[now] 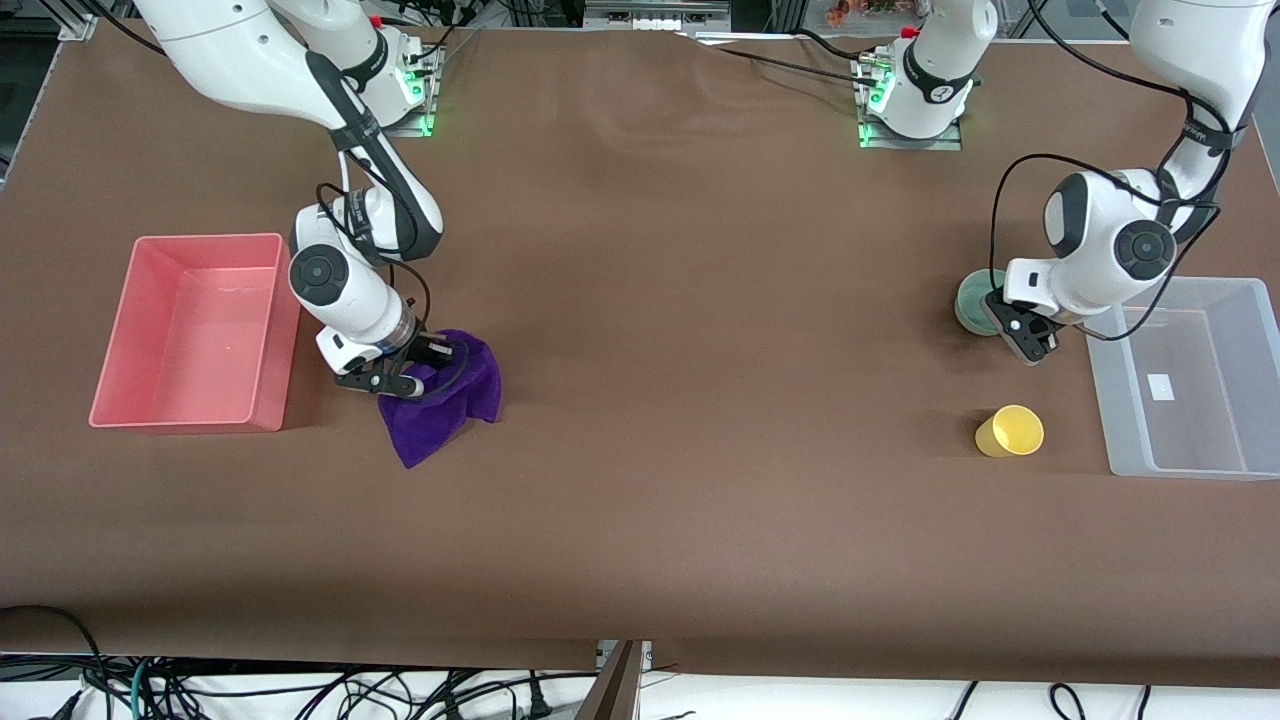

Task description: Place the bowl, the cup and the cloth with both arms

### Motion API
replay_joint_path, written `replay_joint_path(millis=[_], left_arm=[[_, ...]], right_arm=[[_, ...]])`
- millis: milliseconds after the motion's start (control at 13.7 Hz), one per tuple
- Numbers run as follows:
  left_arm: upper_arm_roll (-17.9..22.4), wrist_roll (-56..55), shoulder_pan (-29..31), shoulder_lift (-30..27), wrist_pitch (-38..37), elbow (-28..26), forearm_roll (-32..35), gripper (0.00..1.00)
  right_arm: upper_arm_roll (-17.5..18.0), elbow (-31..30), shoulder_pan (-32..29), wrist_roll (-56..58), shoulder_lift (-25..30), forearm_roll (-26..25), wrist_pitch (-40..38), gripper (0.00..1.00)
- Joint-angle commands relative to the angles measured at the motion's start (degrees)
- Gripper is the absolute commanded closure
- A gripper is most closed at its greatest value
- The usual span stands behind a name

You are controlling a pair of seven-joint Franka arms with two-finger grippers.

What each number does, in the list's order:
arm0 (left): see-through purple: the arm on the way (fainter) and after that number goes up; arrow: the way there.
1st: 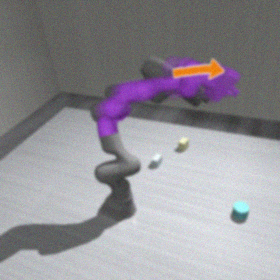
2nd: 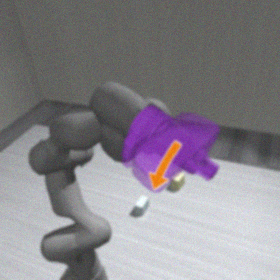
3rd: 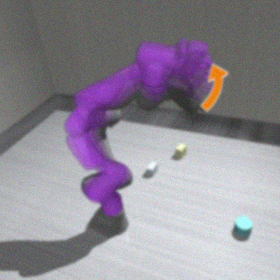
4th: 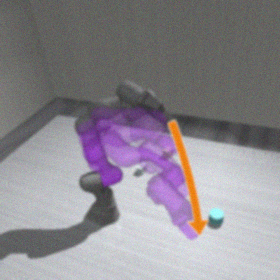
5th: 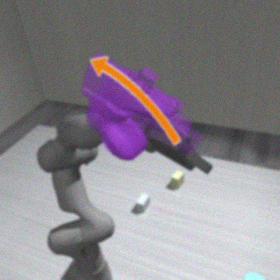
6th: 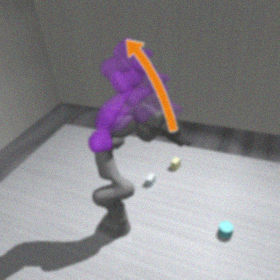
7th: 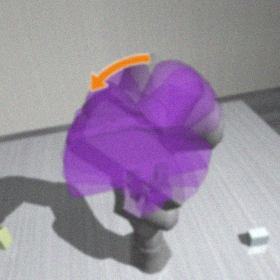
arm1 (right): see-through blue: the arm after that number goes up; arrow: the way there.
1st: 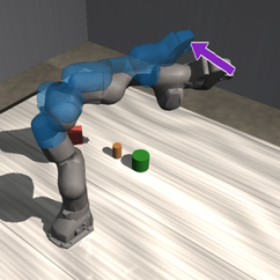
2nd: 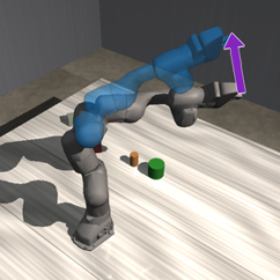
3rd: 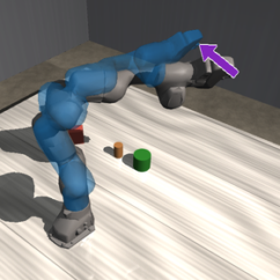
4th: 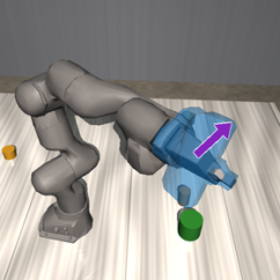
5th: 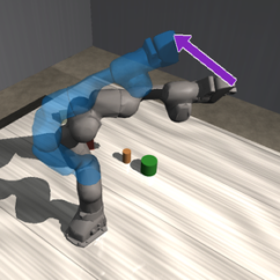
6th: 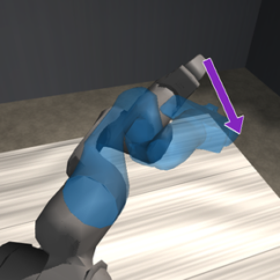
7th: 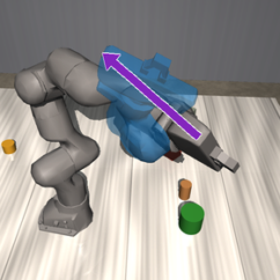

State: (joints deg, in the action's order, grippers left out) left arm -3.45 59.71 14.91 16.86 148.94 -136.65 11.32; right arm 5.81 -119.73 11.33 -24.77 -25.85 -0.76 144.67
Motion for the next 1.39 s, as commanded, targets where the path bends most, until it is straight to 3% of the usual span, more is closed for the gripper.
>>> replay_joint_path(millis=[0,146,365,584,803,949,1314], left_arm=[[-0.5,0.6,0.6,-4.3,-6.3,2.4,0.4,1.00],[-0.4,0.6,0.6,-5.2,-14.7,8.7,0.2,1.00],[0.0,0.8,2.0,-3.3,-31.5,24.0,0.2,1.00],[0.1,2.8,6.6,2.3,-38.1,37.3,1.0,1.00],[0.1,4.4,13.3,12.5,-37.9,48.9,0.2,1.00],[0.0,4.1,16.1,19.1,-37.4,53.0,-0.2,1.00],[0.0,4.4,20.2,27.6,-27.7,53.8,-4.1,1.00]], right_arm=[[-0.2,8.1,-0.7,4.0,3.4,-0.6,-15.0,1.00],[-1.6,18.2,-2.1,11.7,4.4,-0.6,-30.5,1.00],[-6.2,33.3,-2.8,23.7,4.4,-0.6,-52.4,1.00],[-12.5,42.7,-2.8,34.2,4.4,-0.6,-68.8,1.00],[-18.1,42.6,-3.1,47.9,4.5,-7.6,-69.5,1.00],[-20.5,39.4,-4.4,50.8,3.9,-8.6,-67.1,1.00],[-22.9,28.4,-5.1,53.1,3.2,-7.8,-56.7,1.00]])
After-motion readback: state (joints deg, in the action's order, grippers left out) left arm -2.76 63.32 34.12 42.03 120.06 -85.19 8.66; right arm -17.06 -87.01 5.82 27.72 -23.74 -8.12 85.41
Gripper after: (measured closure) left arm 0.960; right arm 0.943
